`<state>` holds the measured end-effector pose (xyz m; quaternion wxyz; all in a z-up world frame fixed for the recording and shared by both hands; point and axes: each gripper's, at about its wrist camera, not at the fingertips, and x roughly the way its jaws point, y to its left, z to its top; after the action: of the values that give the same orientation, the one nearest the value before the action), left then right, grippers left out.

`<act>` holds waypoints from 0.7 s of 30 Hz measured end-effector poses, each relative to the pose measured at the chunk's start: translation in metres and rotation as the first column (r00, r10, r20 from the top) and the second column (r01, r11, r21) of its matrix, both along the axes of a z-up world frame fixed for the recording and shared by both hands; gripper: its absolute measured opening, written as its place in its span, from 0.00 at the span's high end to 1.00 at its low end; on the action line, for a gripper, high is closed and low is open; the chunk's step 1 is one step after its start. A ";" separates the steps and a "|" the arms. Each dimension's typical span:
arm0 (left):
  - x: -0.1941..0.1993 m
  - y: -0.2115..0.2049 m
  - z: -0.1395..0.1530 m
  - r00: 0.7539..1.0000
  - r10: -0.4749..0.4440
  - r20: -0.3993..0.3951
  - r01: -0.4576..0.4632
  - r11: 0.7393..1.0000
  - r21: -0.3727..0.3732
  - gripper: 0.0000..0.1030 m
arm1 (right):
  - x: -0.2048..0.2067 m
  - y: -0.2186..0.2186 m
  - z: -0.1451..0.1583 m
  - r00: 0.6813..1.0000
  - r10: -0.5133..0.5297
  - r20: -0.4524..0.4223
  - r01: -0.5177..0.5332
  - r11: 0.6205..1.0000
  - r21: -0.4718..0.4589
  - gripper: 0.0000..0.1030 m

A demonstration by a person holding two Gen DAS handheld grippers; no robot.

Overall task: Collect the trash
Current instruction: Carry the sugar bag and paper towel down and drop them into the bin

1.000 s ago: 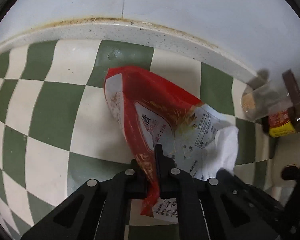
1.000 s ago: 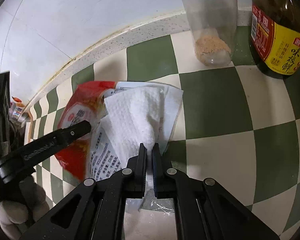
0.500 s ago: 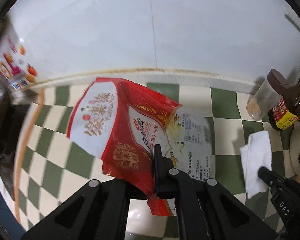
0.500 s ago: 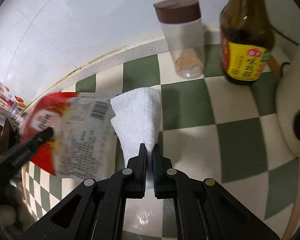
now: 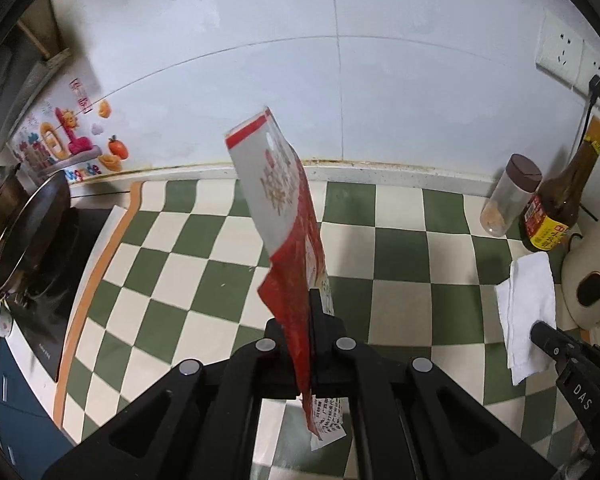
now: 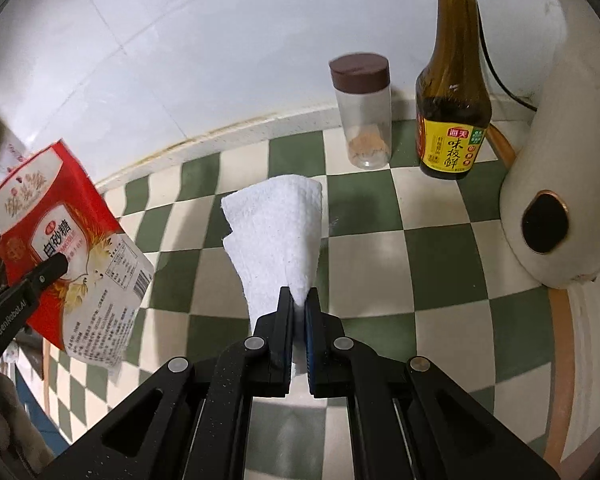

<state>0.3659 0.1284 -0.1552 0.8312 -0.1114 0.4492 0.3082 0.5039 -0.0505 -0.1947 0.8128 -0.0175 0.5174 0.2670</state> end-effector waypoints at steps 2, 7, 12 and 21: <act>-0.011 -0.002 0.008 1.000 0.006 0.007 -0.006 1.000 0.001 1.00 | -0.010 -0.002 0.008 1.000 0.012 0.010 -0.012 1.000 0.008 0.95; -0.040 -0.008 0.024 1.000 0.016 0.025 -0.017 1.000 0.017 1.00 | -0.035 -0.003 0.024 0.998 0.055 0.016 -0.055 0.998 0.026 0.95; -0.080 -0.017 0.043 0.999 0.019 0.050 -0.020 1.000 0.021 1.00 | -0.068 -0.008 0.040 0.996 0.086 0.035 -0.087 0.995 0.038 0.95; -0.195 -0.048 0.074 0.994 -0.042 0.103 0.041 0.999 0.011 1.00 | -0.172 -0.027 0.079 0.990 0.115 0.080 -0.121 0.990 0.073 0.95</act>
<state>0.1708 0.0808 -0.0815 0.8600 -0.1142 0.4064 0.2868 0.3317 -0.0774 -0.1153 0.8145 -0.0265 0.4738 0.3337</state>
